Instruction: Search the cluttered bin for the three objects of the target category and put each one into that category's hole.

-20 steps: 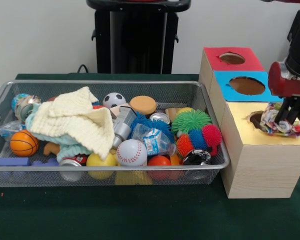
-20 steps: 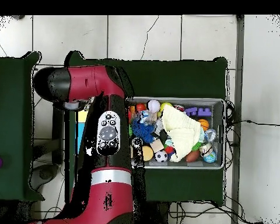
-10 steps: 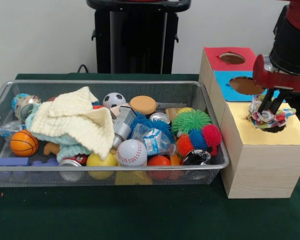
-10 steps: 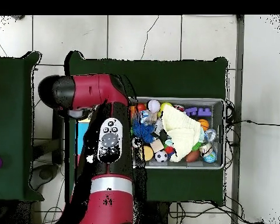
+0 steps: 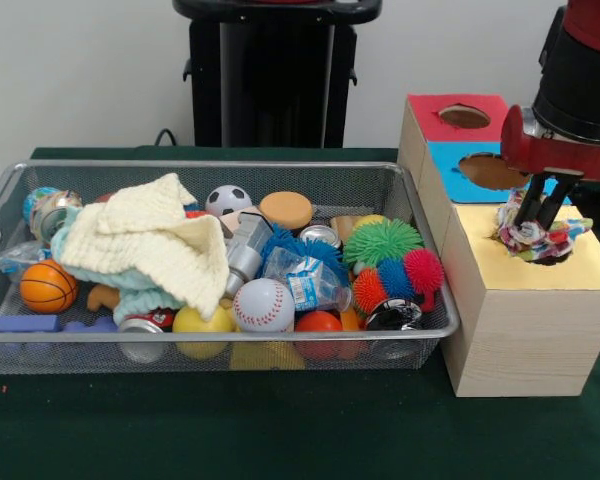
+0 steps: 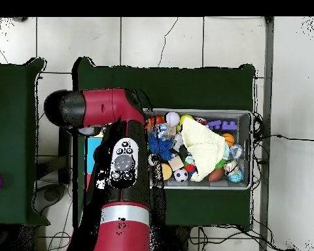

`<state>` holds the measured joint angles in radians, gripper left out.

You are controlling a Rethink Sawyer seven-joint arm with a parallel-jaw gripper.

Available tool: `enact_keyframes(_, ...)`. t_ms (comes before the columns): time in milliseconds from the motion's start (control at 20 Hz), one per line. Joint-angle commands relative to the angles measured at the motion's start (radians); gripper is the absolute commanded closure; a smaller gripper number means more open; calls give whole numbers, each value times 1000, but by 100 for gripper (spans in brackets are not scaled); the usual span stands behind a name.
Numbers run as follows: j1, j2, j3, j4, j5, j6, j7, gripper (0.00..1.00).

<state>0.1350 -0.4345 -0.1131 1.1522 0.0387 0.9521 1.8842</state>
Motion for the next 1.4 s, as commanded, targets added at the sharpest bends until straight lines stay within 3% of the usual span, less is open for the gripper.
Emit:
enact_keyframes(50, -13, 33, 7, 149, -28, -89, 166, 100)
enact_keyframes(350, -20, 43, 7, 167, -30, -146, 159, 100)
enact_keyframes(750, -26, 16, 14, 249, -29, -206, 144, 100)
enact_keyframes(800, -26, 14, 13, 255, -28, -222, 148, 0)
enact_keyframes(1400, -24, 13, 6, 262, -31, -248, 140, 0)
